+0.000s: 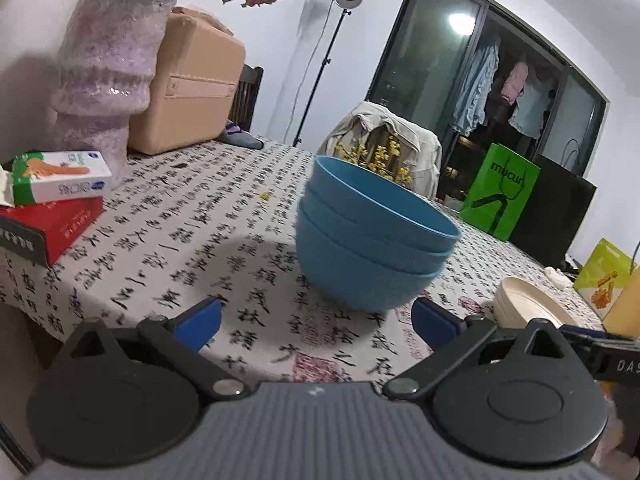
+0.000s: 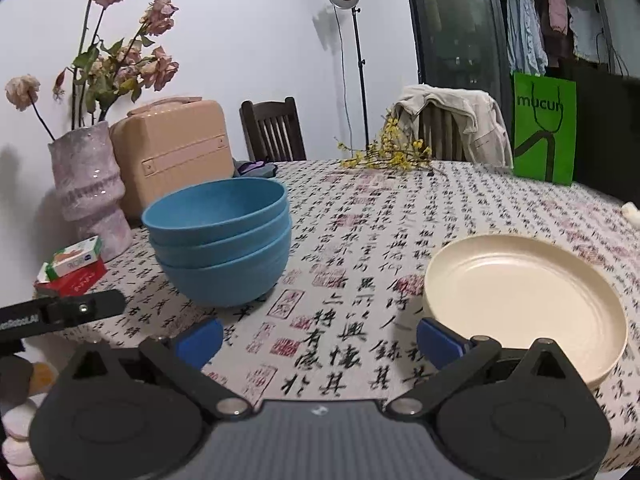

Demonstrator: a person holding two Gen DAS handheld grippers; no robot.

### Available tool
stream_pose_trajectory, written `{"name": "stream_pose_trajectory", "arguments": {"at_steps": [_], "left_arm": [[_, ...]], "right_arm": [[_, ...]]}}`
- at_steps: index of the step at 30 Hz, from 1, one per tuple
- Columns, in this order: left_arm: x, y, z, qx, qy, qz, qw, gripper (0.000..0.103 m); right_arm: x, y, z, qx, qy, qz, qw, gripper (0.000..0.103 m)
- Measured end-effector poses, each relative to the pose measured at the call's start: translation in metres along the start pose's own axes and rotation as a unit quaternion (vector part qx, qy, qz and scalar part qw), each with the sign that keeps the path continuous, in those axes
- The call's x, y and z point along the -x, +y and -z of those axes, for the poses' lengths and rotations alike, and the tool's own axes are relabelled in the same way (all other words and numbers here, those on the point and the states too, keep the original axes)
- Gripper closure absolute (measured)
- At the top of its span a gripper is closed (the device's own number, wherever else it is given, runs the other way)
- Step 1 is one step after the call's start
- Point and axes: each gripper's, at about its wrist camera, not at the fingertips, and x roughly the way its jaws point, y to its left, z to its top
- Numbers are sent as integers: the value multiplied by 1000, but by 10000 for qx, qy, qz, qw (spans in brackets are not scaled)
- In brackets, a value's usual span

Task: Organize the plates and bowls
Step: 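Pull both open grippers back from the three stacked blue bowls, then move both open grippers onto the rim of the stacked blue bowls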

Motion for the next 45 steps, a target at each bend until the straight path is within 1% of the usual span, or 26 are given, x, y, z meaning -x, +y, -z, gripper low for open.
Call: {"name": "stream_pose_trajectory", "arguments": {"at_steps": [5,9,12,16,20,23,28,34,39,45], "left_arm": [[-3,8,-16,-52,-82,-116,9999,0],[-5,13,-38,-51,-178,-33,9998,0],[-9,12,-55,-127,-315,-19,9994,0],[-17,10,-80,-90,-318,139,9994,0],[-24,5,-101,-166,-322,253,9990,0],[-34,4,-113,-173,-141,341,9992,0],[-52,2,-125,-180,216,276,9992,0],[-66,1,-132,-105,543,291,9980,0],[-74,-1,-137,-62,723,246,9971,0],[-82,2,-141,34,988,229,9948,0]], "right_arm": [[-8,-8,-17,-90,-44,53,9999,0],[-17,-15,-38,-300,-56,-25,9995,0],[-23,-19,-55,-541,-71,-261,9982,0],[-35,-22,-79,-768,22,-494,9958,0],[-46,-27,-98,-935,145,-616,9936,0],[-53,-28,-108,-992,267,-623,9928,0],[-66,-31,-123,-1004,543,-627,9915,0],[-82,-26,-135,-925,910,-864,9878,0],[-88,-12,-142,-632,967,-1028,9880,0],[-91,-2,-147,-347,948,-1035,9895,0]]}}
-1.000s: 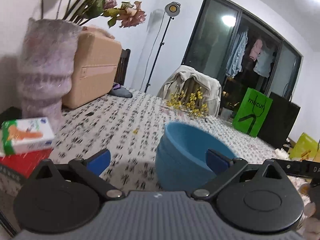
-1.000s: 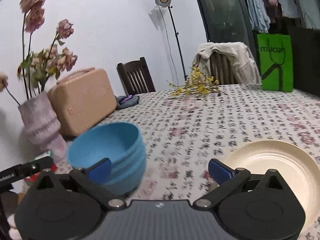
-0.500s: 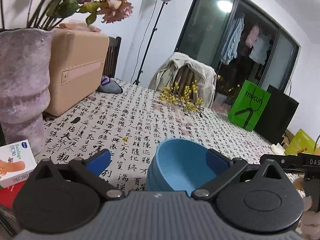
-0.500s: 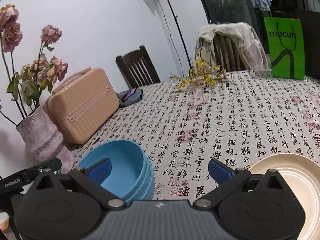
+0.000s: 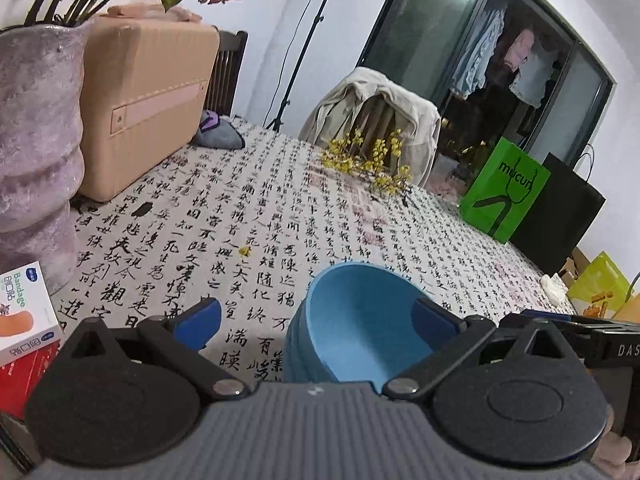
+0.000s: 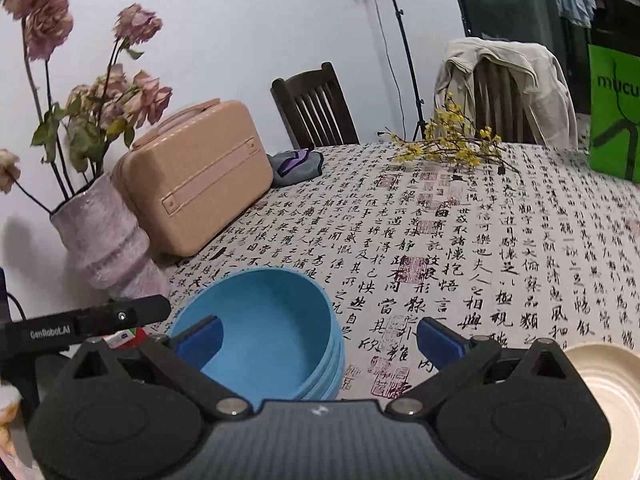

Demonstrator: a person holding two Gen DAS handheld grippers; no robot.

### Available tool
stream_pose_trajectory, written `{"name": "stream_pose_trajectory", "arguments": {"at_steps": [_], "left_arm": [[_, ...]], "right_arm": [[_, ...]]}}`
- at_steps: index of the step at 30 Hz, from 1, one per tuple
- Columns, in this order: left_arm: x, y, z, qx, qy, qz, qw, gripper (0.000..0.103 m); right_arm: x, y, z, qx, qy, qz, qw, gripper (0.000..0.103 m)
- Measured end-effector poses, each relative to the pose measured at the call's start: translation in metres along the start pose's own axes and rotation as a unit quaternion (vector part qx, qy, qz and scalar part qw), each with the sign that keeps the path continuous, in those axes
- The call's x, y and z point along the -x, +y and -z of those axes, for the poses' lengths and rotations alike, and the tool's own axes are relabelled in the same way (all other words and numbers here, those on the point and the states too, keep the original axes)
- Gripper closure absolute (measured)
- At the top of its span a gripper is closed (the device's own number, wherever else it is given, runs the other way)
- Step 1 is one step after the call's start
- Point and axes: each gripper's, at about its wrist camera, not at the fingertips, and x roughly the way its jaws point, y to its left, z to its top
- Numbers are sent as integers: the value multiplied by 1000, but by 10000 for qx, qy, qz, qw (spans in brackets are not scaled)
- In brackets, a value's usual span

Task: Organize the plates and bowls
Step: 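Move both open grippers onto the rim of the stacked blue bowls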

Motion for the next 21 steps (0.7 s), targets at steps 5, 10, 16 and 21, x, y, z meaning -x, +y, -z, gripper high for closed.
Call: {"name": "stream_pose_trajectory", "arguments": {"at_steps": [5,10,16,21], "left_arm": [[-1,-1,-3,-15,85,-86,9999,0],[-8,1,-9,29,276,-230,9993,0],[-25,7,-10,228,659,-275,9972,0],[-36,13,-8,486,947,-275,9939,0]], "right_arm": [[-9,-3,-5,3,146,10,9999,0],[-26,-12,-6,-348,560,-285,9974,0],[-46,-13,-2,-482,864,-305,9946,6],[-60,-15,0,-636,1138,-333,9909,10]]}}
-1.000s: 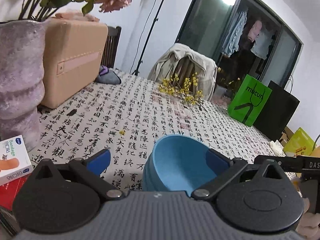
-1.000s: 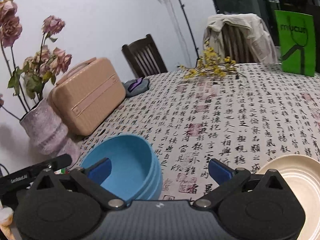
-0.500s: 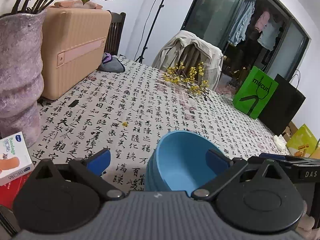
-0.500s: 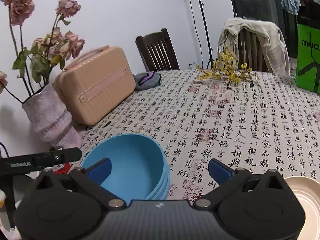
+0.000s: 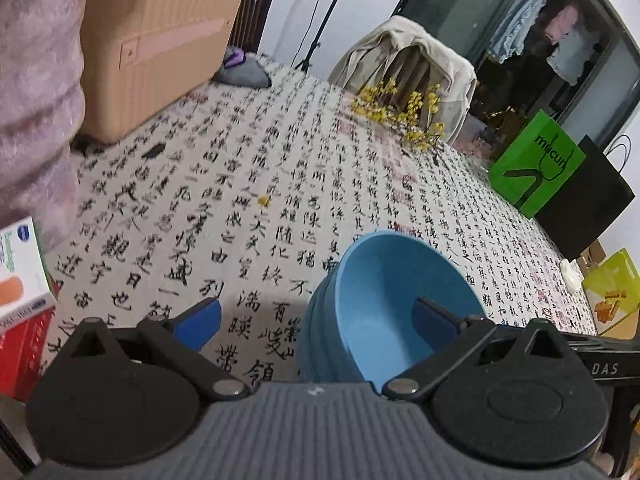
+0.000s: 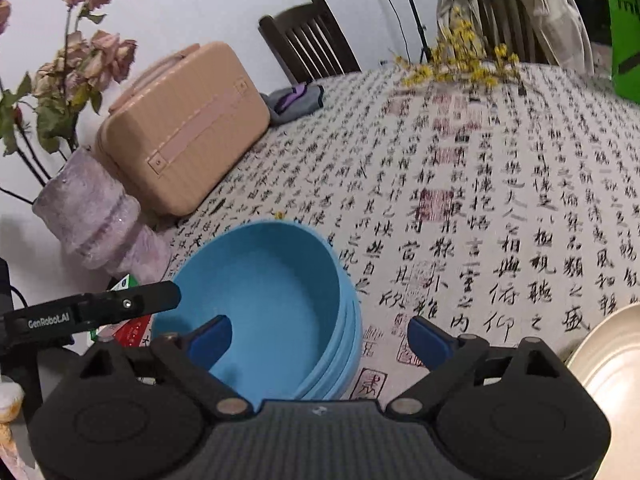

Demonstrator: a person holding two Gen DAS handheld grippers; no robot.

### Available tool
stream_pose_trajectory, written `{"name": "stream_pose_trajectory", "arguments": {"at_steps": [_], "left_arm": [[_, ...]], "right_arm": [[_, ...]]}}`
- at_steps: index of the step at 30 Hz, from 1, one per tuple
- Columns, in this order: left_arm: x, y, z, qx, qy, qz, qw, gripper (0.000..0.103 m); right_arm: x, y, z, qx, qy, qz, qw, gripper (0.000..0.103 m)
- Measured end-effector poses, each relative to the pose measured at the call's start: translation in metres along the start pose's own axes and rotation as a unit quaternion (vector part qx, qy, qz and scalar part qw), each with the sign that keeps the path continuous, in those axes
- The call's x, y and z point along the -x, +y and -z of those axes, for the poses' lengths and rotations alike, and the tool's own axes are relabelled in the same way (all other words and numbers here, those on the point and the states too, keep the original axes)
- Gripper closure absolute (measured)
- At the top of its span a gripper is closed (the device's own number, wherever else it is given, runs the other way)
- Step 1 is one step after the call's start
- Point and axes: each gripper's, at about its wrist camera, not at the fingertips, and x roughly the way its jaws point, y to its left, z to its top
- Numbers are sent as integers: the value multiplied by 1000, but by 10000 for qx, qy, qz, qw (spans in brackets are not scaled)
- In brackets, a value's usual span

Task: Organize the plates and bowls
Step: 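Move both open grippers onto the rim of the stacked blue bowls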

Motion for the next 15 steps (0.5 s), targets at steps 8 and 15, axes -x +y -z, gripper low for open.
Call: {"name": "stream_pose_trajectory", "arguments": {"at_steps": [8,15], "left_arm": [[-11,2,-1,183,274,-6,9995,0],[-27,-4,6,215,529,156,9982,0]], "right_arm": [[-17,-7,-2,-310,387,-7,9988,20],[-32,-7,0,-436,599,-17,9972,26]]}}
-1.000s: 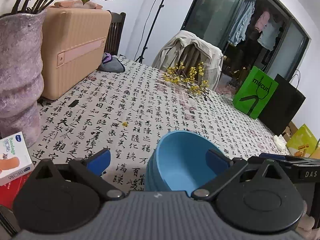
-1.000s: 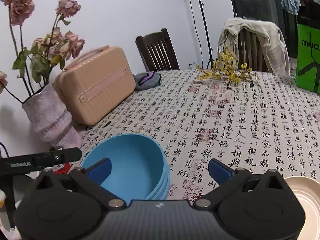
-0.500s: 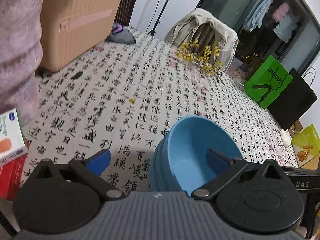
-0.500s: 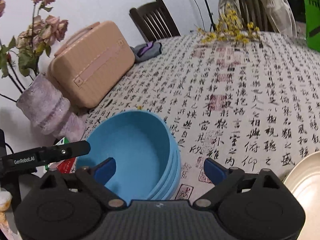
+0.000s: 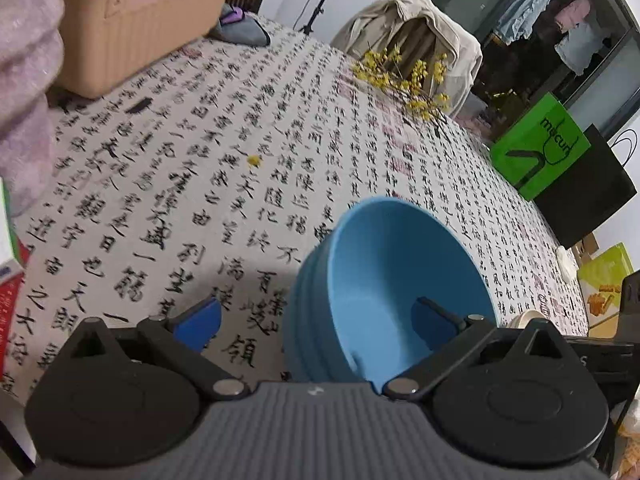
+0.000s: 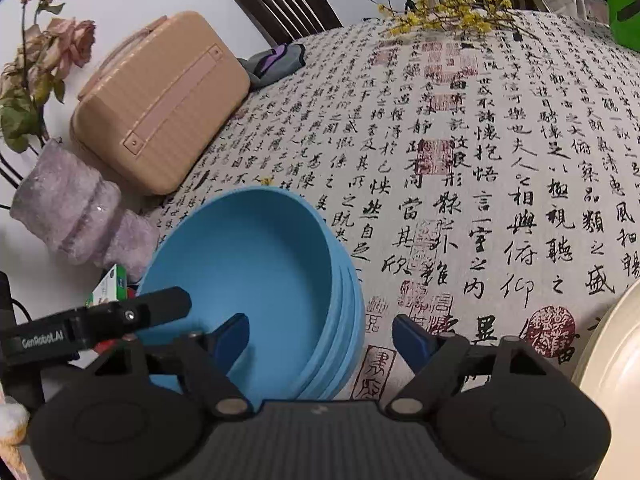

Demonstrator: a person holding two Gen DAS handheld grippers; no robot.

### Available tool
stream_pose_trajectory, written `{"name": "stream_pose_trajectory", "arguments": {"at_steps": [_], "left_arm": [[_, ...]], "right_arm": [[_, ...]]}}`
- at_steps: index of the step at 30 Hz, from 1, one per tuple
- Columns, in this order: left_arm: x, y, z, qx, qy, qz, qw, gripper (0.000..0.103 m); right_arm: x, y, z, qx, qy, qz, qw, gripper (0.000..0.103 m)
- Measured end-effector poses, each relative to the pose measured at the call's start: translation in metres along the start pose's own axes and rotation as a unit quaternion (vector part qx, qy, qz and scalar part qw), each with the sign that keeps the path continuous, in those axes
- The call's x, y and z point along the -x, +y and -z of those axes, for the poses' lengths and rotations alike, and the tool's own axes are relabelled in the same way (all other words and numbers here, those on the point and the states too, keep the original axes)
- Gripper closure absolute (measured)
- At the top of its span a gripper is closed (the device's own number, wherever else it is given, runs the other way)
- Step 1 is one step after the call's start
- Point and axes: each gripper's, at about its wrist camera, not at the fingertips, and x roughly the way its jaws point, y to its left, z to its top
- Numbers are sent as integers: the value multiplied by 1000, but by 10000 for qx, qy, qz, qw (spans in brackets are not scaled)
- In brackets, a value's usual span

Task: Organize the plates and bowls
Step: 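Move both open grippers onto the rim of the stacked blue bowls, then close both grippers on the rim of the blue bowl stack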

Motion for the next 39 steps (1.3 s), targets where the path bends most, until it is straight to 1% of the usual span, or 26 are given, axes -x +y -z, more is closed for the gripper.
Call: {"name": "stream_pose_trajectory", "arguments": {"at_steps": [3,6,11,13,15,16,18,20,23,27,29,31,34,36,39], "left_arm": [[-9,1,2,90,121,19,9999,0],[-16,1,2,129,198,18,9997,0],[-21,2,3,149,267,65,9995,2],[-22,3,4,161,278,54,9995,2],[-25,2,4,159,333,65,9993,3],[-25,2,5,152,349,70,9993,5],[-27,1,5,147,366,83,9992,14],[-27,1,4,164,363,85,9992,20],[-27,-1,4,175,328,-23,9993,25],[-31,-3,5,134,431,29,9990,40],[-32,-4,6,97,477,30,9988,41],[-34,-6,7,19,497,-24,9988,44],[-36,-8,6,16,488,-78,9988,46],[-36,-8,6,-12,459,-131,9989,53],[-36,-6,5,30,434,-178,9989,57]], "right_arm": [[-6,-3,0,-89,87,23,9999,28],[-11,-7,0,-146,174,-63,9997,34],[-16,-9,1,-131,260,-129,9995,35],[-17,-8,1,-111,300,-155,9994,41],[-19,-8,1,-126,346,-189,9991,44],[-20,-8,1,-141,365,-200,9990,45],[-21,-9,1,-158,387,-209,9989,47],[-23,-10,0,-185,417,-227,9987,48],[-23,-11,0,-166,462,-275,9984,51],[-22,-14,0,-184,460,-288,9984,55],[-21,-16,0,-189,495,-290,9982,57],[-21,-16,1,-210,506,-312,9980,57],[-19,-17,1,-228,515,-329,9979,57],[-18,-18,2,-246,527,-337,9977,58],[-18,-19,2,-304,540,-331,9975,59]]}}
